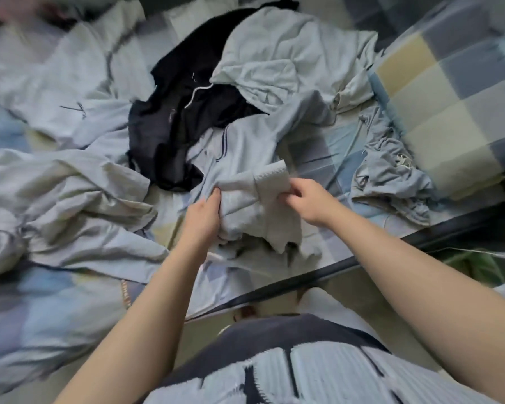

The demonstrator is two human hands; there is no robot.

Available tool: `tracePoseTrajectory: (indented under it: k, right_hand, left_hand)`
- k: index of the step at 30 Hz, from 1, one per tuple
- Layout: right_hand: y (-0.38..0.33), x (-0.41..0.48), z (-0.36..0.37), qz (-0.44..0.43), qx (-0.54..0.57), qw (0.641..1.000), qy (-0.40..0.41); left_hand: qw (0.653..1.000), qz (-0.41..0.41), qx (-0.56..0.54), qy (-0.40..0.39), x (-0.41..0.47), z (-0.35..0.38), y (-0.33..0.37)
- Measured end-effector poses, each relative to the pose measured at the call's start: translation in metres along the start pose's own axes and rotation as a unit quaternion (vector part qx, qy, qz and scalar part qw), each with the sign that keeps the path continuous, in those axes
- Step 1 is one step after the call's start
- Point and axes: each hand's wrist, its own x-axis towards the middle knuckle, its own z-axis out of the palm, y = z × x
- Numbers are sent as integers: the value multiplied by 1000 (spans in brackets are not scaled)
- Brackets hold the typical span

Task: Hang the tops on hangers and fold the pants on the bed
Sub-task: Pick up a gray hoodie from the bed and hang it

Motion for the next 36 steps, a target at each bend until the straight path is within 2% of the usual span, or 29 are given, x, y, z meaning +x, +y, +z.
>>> tracePoseTrajectory:
  k: [2, 4, 9, 14, 18, 23, 27, 31, 34, 36]
  right_hand:
    - [-38, -22, 14, -44, 14, 998, 29]
    - [-73, -42, 29, -87, 22, 994, 56]
    - [-149, -74, 66, -173, 20, 982, 73]
    - [-210, -93, 68, -215, 33, 970, 108]
    - [-248, -103, 56, -250, 16, 961, 121]
    - [-276, -116, 33, -297, 84, 943, 121]
    - [-281, -123, 6, -297, 71, 948, 88]
    - [-266, -116, -19, -264, -95, 957, 78]
    - [-240, -98, -23, -222, -215, 940, 143]
    - [-216, -84, -19, -178, -227, 940, 183]
  left_hand:
    - [999, 38, -30, 5, -18, -38, -16]
    - [996, 87, -15, 8, -33, -69, -32]
    - [979, 199, -38, -36, -70, -118, -36]
    - [936, 333, -107, 36, -114, -153, -22]
    - [927, 345, -148, -8, -136, -169, 0]
    - [919, 339, -201, -2, -131, -178, 28]
    - [913, 342, -221, 36, -134, -173, 47]
    - [893, 355, -271, 60, -142, -165, 76]
    - [874, 375, -304, 58, -150, -158, 97]
    - [865, 385, -316, 54, -155, -153, 109]
